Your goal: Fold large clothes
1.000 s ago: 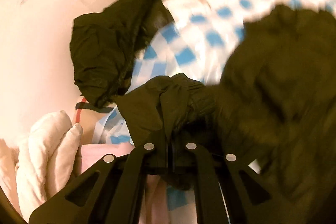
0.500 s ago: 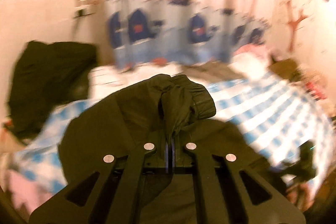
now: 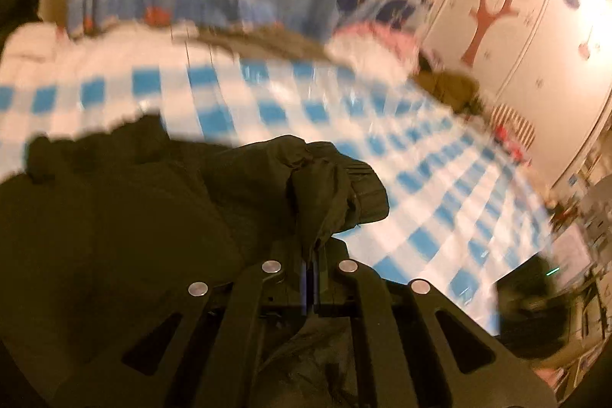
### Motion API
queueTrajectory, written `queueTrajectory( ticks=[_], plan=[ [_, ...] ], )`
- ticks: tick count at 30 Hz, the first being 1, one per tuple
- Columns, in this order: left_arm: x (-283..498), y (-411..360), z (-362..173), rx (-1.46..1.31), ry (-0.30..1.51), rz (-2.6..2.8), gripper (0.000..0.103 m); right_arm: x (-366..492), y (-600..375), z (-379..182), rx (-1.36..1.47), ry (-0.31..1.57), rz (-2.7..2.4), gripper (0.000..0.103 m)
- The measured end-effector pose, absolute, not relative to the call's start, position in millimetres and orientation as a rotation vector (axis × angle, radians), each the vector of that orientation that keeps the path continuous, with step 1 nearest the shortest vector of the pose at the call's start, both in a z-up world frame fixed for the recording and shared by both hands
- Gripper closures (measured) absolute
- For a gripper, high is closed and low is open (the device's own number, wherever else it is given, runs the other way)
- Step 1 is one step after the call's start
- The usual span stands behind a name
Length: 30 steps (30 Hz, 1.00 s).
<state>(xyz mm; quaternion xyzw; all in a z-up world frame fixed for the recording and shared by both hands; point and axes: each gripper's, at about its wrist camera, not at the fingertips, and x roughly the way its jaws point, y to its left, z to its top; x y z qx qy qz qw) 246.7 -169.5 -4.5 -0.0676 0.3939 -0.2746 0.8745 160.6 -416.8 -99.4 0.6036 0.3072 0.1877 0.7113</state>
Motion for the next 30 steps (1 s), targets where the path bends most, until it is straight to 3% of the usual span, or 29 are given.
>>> queueTrajectory(
  ticks=[3,5,7,8,10,16,21,25,30],
  plan=[
    [250.4,-182.5,-41.6,-0.09,0.915,-0.561,0.101,161.6,-415.1,-97.9,1.333,0.689,0.424,0.007],
    [252.0,-195.7,-67.1,-0.019,1.01,-0.541,0.092,161.2,-413.6,-99.1,1.332,0.695,0.422,0.007],
    [249.3,-199.6,-75.1,0.044,1.064,-0.542,0.065,162.1,-412.4,-100.8,1.333,0.704,0.419,0.007],
    [245.3,-203.1,-74.4,0.093,1.07,-0.539,0.061,162.6,-412.2,-101.1,1.332,0.705,0.417,0.007],
    [237.9,-203.9,-65.9,0.178,1.066,-0.522,0.043,163.2,-412.3,-101.6,1.333,0.706,0.415,0.007],
    [193.0,-157.0,1.5,0.201,0.862,-0.496,0.016,164.5,-408.1,-97.0,1.302,0.704,0.435,0.007],
    [182.2,-45.7,37.0,0.004,0.737,-0.338,0.014,178.5,-384.4,-56.7,1.111,0.697,0.51,0.007],
    [196.3,36.3,36.3,-0.18,0.732,-0.238,0.014,233.4,-345.2,-16.3,0.916,0.727,0.566,0.007],
    [222.0,78.3,10.4,-0.25,0.756,-0.179,0.014,322.1,-300.8,-39.7,0.769,0.894,0.565,0.007]
  ],
)
